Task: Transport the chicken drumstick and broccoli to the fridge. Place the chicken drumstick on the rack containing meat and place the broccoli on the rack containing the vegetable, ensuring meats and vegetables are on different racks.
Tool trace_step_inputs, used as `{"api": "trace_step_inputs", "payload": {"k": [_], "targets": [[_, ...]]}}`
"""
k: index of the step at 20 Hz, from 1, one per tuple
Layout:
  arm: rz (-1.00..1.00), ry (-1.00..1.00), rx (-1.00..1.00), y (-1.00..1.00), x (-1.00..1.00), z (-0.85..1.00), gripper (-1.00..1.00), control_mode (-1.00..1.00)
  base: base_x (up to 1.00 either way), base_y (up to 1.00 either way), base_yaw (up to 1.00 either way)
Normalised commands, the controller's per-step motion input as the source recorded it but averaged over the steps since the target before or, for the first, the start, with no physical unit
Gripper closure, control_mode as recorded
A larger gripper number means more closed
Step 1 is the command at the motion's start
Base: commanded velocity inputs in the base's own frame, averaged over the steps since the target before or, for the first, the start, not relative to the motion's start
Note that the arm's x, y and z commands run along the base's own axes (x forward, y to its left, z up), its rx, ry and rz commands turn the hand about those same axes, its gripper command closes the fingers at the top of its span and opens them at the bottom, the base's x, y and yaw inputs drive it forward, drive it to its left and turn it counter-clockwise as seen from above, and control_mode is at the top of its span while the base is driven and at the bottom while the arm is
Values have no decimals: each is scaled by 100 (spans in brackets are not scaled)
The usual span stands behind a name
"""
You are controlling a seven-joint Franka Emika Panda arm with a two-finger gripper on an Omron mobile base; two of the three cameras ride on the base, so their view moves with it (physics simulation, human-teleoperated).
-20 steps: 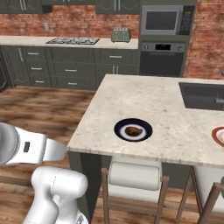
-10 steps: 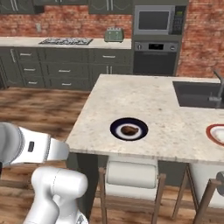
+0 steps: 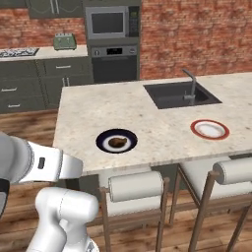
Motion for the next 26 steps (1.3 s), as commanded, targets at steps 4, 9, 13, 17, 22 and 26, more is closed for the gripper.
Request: {"api": "trace_step_inputs", "payload": {"k": [4, 9, 13, 17, 22, 26], "targets": [[0, 0, 0, 0, 0, 0, -100, 100, 100, -10, -56], [0, 0, 0, 0, 0, 0, -100, 100, 83, -4, -32], [0, 0, 0, 0, 0, 0, -100, 100, 60, 5, -1], [0, 0, 0, 0, 0, 0, -100, 100, 59, 0, 0], [0, 0, 0, 0, 0, 0, -100, 100, 58, 0, 0], [0, 0, 0, 0, 0, 0, -100, 100, 60, 0, 0]]}}
